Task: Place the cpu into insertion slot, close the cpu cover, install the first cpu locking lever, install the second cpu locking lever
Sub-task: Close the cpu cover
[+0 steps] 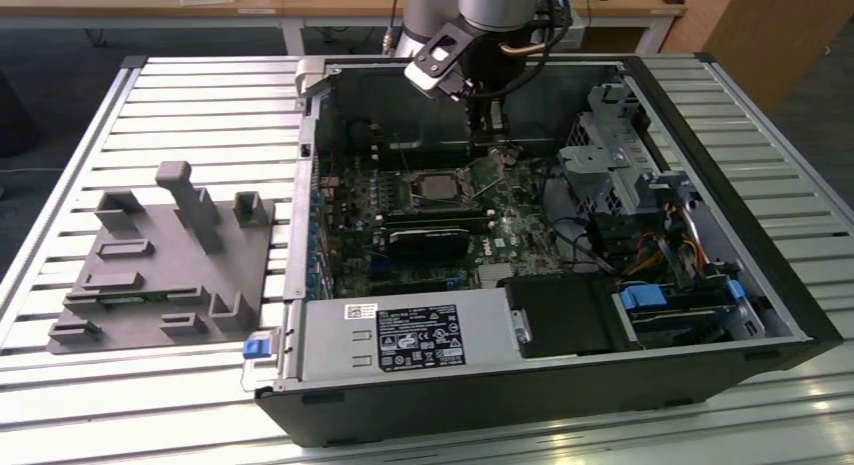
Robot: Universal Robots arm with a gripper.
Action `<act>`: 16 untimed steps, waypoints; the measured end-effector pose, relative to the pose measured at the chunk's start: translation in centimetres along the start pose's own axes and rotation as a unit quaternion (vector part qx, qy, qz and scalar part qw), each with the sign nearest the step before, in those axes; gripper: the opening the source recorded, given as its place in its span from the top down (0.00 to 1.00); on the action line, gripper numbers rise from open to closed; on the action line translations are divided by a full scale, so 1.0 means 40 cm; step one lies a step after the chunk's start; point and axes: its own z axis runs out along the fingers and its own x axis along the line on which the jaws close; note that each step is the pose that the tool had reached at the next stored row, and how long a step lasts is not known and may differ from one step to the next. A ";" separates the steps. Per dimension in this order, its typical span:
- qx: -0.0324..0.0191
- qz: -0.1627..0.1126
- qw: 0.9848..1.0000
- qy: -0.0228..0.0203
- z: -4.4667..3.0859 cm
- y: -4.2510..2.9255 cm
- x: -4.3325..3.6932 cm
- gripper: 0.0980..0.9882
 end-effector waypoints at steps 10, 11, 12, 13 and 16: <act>0.000 0.000 1.000 0.000 0.000 0.005 0.000 0.99; 0.000 0.000 1.000 0.000 0.000 0.006 0.000 0.99; 0.000 0.000 1.000 0.000 0.000 0.006 0.000 0.99; 0.000 0.000 1.000 0.000 0.000 0.007 0.000 0.99; 0.000 0.000 1.000 0.000 0.000 0.008 0.000 0.99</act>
